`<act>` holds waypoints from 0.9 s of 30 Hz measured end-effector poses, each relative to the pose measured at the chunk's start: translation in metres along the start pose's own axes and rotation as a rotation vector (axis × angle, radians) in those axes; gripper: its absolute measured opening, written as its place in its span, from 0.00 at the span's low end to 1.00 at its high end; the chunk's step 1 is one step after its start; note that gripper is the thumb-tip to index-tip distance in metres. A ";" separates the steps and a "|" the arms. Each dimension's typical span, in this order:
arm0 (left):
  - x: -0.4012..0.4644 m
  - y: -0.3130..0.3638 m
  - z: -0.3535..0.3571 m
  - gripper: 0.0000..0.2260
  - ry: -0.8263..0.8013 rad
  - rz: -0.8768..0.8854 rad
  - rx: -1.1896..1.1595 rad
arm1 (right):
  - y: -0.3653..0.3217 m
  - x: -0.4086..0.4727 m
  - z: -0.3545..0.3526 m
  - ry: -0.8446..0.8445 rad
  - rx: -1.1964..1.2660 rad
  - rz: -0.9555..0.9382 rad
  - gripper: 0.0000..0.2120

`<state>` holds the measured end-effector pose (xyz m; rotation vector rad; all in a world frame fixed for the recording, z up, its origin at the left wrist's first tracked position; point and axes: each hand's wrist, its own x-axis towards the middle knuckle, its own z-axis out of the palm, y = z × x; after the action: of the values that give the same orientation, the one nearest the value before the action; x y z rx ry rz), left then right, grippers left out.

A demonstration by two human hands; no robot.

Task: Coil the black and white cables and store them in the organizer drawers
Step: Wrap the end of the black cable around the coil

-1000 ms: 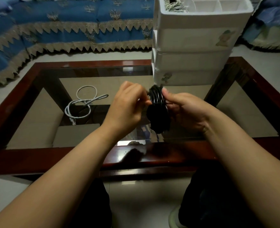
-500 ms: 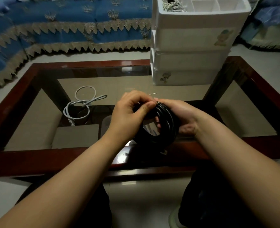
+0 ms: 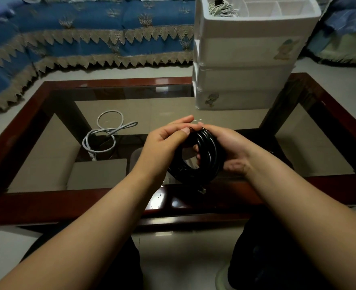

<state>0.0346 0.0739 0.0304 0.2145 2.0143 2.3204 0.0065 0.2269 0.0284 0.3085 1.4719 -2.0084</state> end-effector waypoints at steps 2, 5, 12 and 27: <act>0.001 0.001 0.001 0.11 0.056 -0.024 0.018 | 0.004 0.001 0.003 0.017 -0.010 -0.038 0.18; 0.002 0.000 0.004 0.11 0.144 -0.056 0.032 | 0.013 0.007 0.012 0.091 -0.029 -0.132 0.18; 0.012 -0.018 0.004 0.16 0.311 0.001 0.140 | 0.021 0.013 0.025 0.325 -0.254 -0.335 0.22; 0.010 -0.022 0.011 0.09 0.254 -0.011 -0.202 | 0.019 0.013 0.022 0.281 -0.113 -0.320 0.23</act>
<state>0.0251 0.0896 0.0113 -0.1068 1.8515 2.6376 0.0117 0.1991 0.0147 0.3349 1.9044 -2.1856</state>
